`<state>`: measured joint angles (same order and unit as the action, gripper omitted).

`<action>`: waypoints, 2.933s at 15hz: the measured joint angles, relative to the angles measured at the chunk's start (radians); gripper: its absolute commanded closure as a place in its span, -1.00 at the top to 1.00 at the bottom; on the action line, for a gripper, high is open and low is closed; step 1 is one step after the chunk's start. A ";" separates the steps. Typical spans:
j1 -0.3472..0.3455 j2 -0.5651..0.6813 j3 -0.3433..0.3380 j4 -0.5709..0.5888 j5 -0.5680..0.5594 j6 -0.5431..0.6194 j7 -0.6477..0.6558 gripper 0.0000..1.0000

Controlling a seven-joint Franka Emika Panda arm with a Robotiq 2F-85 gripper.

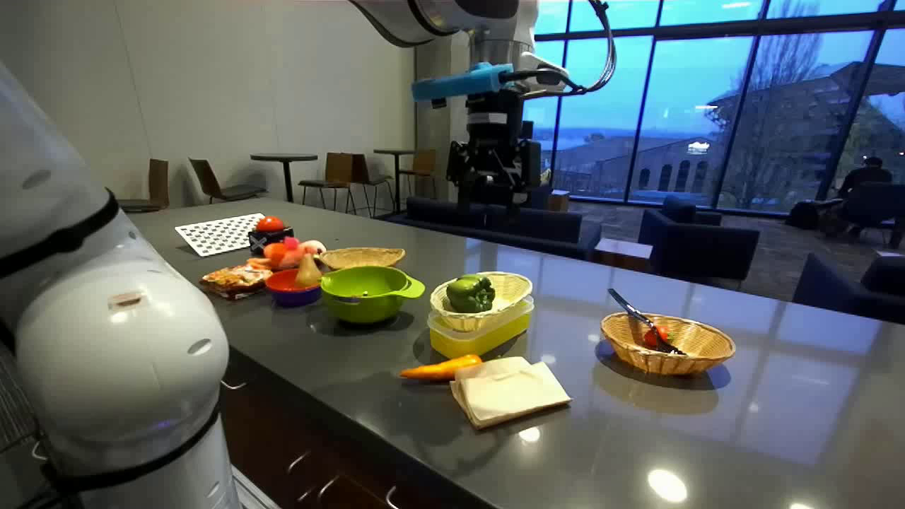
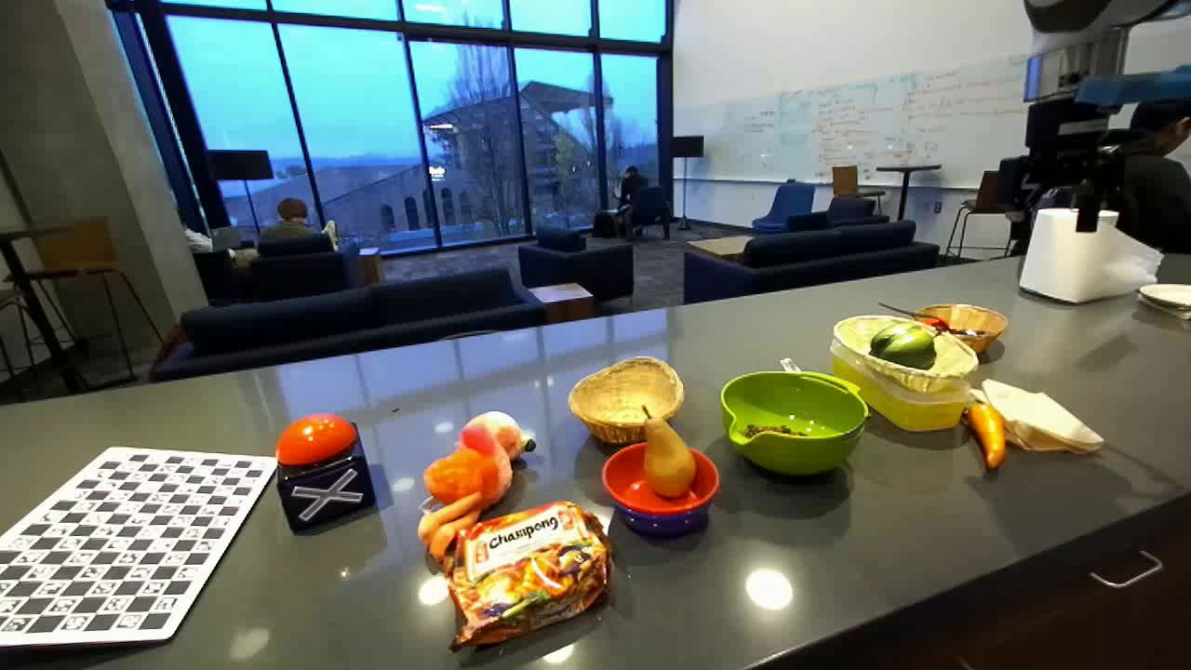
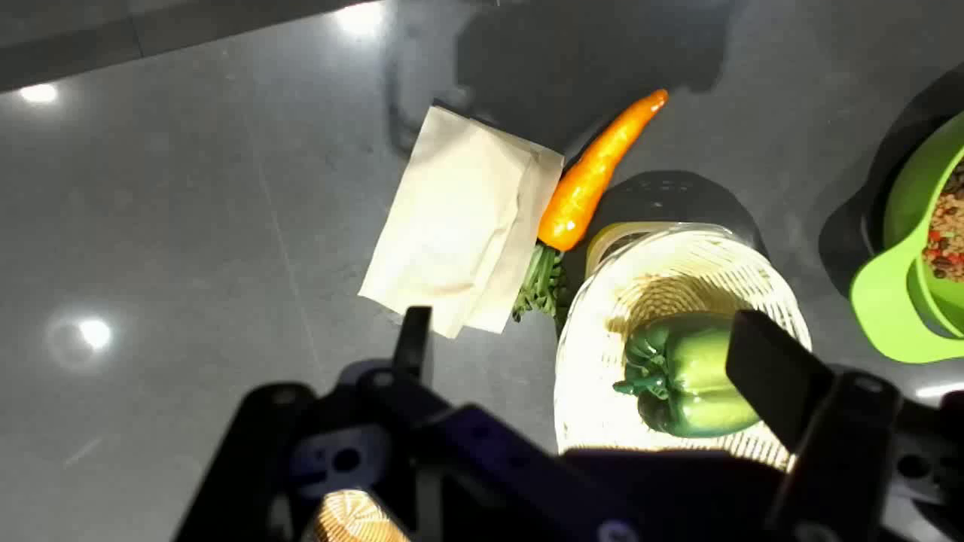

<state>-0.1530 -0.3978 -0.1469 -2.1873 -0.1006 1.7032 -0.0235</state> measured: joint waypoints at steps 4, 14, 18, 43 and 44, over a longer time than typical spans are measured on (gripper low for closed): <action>0.000 -0.001 0.000 0.001 0.000 0.000 0.000 1.00; -0.004 0.002 -0.006 -0.001 0.000 0.001 0.007 1.00; -0.018 0.029 -0.042 -0.011 0.009 0.000 0.012 1.00; -0.061 0.231 -0.082 -0.103 0.429 0.148 0.270 1.00; -0.069 0.229 -0.084 -0.105 0.416 0.148 0.285 1.00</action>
<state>-0.2216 -0.1685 -0.2305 -2.2918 0.3150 1.8515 0.2616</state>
